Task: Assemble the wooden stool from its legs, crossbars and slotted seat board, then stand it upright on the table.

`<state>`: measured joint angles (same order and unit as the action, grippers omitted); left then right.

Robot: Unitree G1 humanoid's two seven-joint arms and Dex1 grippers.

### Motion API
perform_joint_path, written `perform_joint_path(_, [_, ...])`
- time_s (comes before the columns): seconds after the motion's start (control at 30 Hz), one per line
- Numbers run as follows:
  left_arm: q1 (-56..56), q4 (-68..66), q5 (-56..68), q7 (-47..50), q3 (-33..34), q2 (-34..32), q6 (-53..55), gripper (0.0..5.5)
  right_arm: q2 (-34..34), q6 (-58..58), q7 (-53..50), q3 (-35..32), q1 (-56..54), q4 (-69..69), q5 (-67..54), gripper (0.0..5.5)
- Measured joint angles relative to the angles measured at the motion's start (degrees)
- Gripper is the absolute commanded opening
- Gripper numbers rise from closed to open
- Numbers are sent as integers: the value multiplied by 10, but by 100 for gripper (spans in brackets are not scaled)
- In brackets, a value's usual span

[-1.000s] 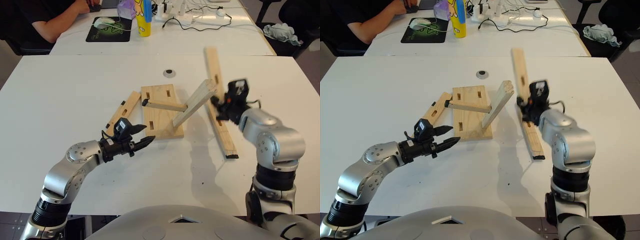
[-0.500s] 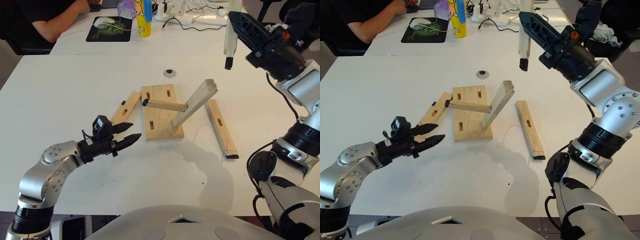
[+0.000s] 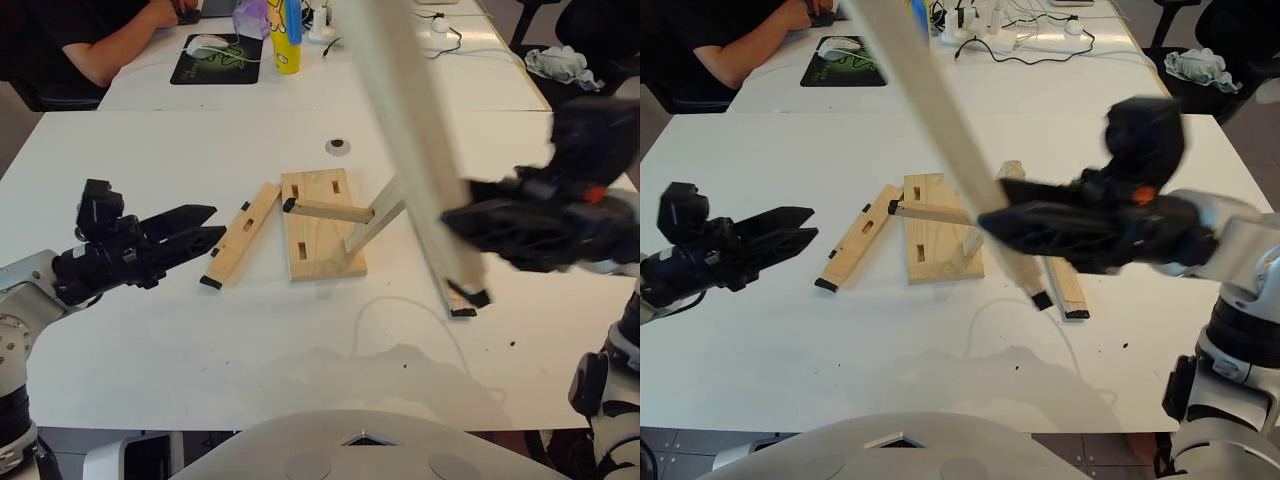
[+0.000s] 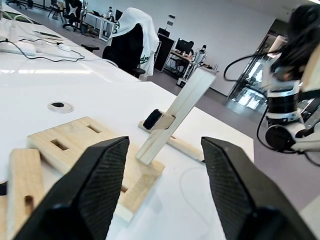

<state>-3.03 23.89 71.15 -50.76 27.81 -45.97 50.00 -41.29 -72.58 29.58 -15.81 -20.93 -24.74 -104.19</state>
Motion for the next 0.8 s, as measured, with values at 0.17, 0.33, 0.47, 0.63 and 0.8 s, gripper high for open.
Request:
perform_joint_path(0.17, [33,12,76,27,13,-22,29,269,29,50,11,57,68,-49,124,210])
perform_joint_path(0.33, [47,15,98,36,-15,-23,44,269,40,89,66,94,117,-74,197,210])
perform_joint_path(0.47, [59,14,100,41,-51,-16,47,269,42,117,107,108,133,-76,236,210])
perform_joint_path(0.63, [76,1,129,57,-74,3,48,269,44,137,139,125,134,-73,254,210])
perform_joint_path(0.8, [102,-3,197,102,-95,33,47,269,47,151,154,134,132,-65,272,210])
